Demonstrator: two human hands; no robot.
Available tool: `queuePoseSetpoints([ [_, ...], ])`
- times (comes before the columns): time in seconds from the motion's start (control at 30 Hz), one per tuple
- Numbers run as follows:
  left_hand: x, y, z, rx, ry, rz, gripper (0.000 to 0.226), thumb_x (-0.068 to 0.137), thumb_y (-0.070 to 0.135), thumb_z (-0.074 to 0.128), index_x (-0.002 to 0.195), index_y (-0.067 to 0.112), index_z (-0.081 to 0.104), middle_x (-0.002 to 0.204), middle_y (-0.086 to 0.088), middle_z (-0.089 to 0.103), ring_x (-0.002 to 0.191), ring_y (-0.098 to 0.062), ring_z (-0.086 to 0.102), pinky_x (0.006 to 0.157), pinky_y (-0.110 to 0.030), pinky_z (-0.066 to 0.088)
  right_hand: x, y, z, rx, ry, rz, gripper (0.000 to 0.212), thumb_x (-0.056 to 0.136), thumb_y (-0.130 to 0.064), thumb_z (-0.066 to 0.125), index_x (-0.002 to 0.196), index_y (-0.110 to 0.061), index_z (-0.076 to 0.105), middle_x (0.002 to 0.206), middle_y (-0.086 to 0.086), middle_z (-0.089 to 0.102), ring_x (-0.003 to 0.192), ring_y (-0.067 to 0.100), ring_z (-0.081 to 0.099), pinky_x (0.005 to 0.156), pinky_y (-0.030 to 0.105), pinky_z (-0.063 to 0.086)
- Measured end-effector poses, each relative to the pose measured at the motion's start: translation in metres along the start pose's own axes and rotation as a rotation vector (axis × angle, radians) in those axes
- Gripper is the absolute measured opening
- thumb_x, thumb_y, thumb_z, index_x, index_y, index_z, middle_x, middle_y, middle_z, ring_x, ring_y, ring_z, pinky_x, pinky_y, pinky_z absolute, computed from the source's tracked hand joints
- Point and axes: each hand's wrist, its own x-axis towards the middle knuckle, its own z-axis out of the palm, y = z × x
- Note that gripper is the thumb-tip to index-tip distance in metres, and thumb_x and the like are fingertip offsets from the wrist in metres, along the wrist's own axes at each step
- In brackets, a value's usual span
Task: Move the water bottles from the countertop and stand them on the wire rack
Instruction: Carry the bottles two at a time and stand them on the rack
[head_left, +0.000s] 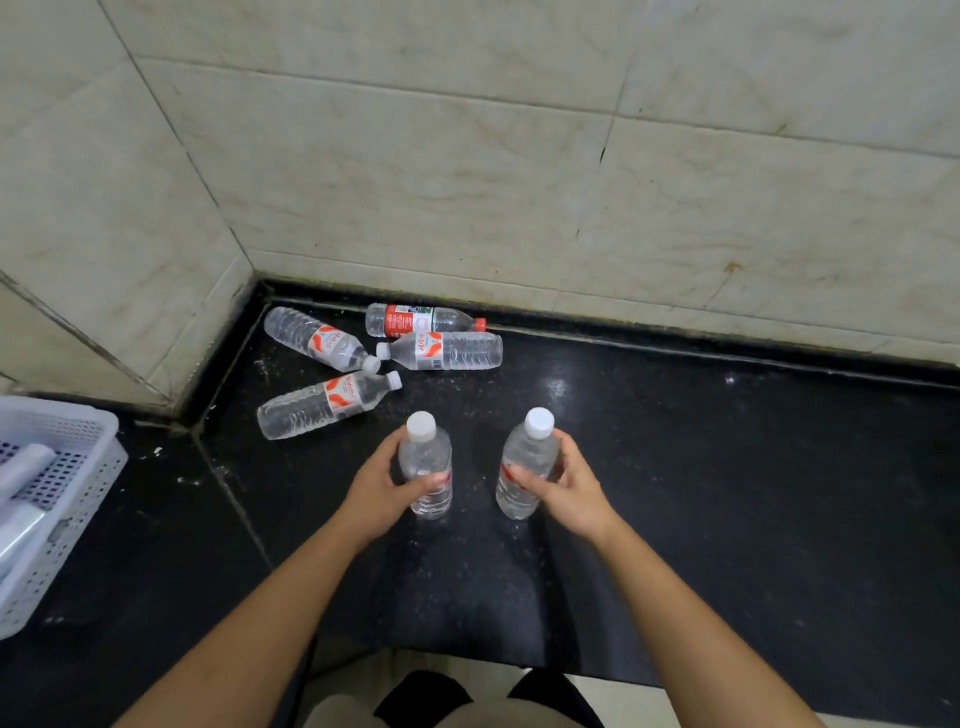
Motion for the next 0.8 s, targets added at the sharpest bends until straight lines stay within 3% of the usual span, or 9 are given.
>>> queuePoseSetpoints([
  [0.1, 0.007, 0.022, -0.004, -0.114, 0.091, -0.044, 0.052, 0.075, 0.023, 0.088, 0.12, 0.023, 0.061, 0.116, 0.003, 0.071, 0.11, -0.018, 0.068, 0.096, -0.038, 0.056, -0.008, -0.018, -0.009, 0.167, 0.149, 0.03, 0.055, 0.087, -0.028, 0.078, 0.13, -0.021, 0.044, 0.114, -0.004, 0.068, 0.096, 0.004, 0.07, 0.078, 0.015, 0.056],
  [0.2, 0.007, 0.047, -0.01, -0.282, 0.176, -0.051, 0.063, 0.065, 0.034, 0.089, 0.118, 0.015, 0.06, 0.115, -0.005, 0.071, 0.107, -0.025, 0.07, 0.091, -0.041, 0.058, -0.013, -0.035, -0.02, 0.331, 0.246, 0.012, 0.061, 0.077, -0.048, 0.076, 0.127, -0.023, 0.052, 0.111, 0.002, 0.075, 0.099, 0.015, 0.074, 0.094, 0.04, 0.058],
  [0.27, 0.007, 0.068, -0.011, -0.409, 0.175, -0.056, 0.072, 0.061, 0.044, 0.086, 0.12, 0.013, 0.059, 0.119, -0.012, 0.071, 0.107, -0.029, 0.071, 0.094, -0.048, 0.057, -0.014, -0.051, -0.024, 0.394, 0.266, -0.043, 0.062, 0.08, -0.051, 0.069, 0.13, -0.019, 0.055, 0.113, 0.004, 0.074, 0.103, 0.019, 0.073, 0.095, 0.042, 0.057],
  [0.4, -0.001, 0.114, -0.002, -0.61, 0.007, -0.04, 0.071, 0.076, 0.049, 0.08, 0.133, 0.012, 0.057, 0.114, -0.012, 0.072, 0.101, -0.028, 0.071, 0.086, -0.046, 0.057, -0.017, -0.083, -0.023, 0.509, 0.232, -0.143, 0.058, 0.085, -0.052, 0.064, 0.129, -0.015, 0.058, 0.11, 0.008, 0.073, 0.097, 0.021, 0.072, 0.088, 0.039, 0.056],
  [0.57, -0.008, 0.158, 0.021, -0.693, -0.156, -0.007, 0.061, 0.082, 0.04, 0.069, 0.134, 0.01, 0.056, 0.115, -0.017, 0.062, 0.101, -0.032, 0.06, 0.099, -0.055, 0.046, -0.032, -0.097, -0.027, 0.586, 0.277, -0.169, 0.074, 0.075, -0.068, 0.073, 0.124, -0.014, 0.062, 0.106, 0.011, 0.072, 0.094, 0.023, 0.07, 0.089, 0.044, 0.057],
  [0.73, -0.003, 0.181, 0.051, -0.716, -0.316, 0.0, 0.051, 0.084, 0.033, 0.073, 0.127, 0.01, 0.059, 0.095, -0.011, 0.067, 0.082, -0.024, 0.067, 0.079, -0.04, 0.057, -0.069, -0.09, -0.049, 0.648, 0.398, -0.183, 0.062, 0.086, -0.054, 0.063, 0.128, -0.008, 0.058, 0.096, 0.007, 0.069, 0.085, 0.02, 0.067, 0.078, 0.039, 0.056],
  [0.8, -0.003, 0.19, 0.068, -0.715, -0.369, -0.004, 0.048, 0.084, 0.03, 0.073, 0.124, 0.009, 0.058, 0.092, -0.009, 0.068, 0.078, -0.021, 0.069, 0.073, -0.037, 0.059, -0.089, -0.085, -0.063, 0.698, 0.451, -0.195, 0.064, 0.087, -0.052, 0.063, 0.131, -0.006, 0.056, 0.096, 0.008, 0.067, 0.084, 0.021, 0.065, 0.081, 0.042, 0.054],
])
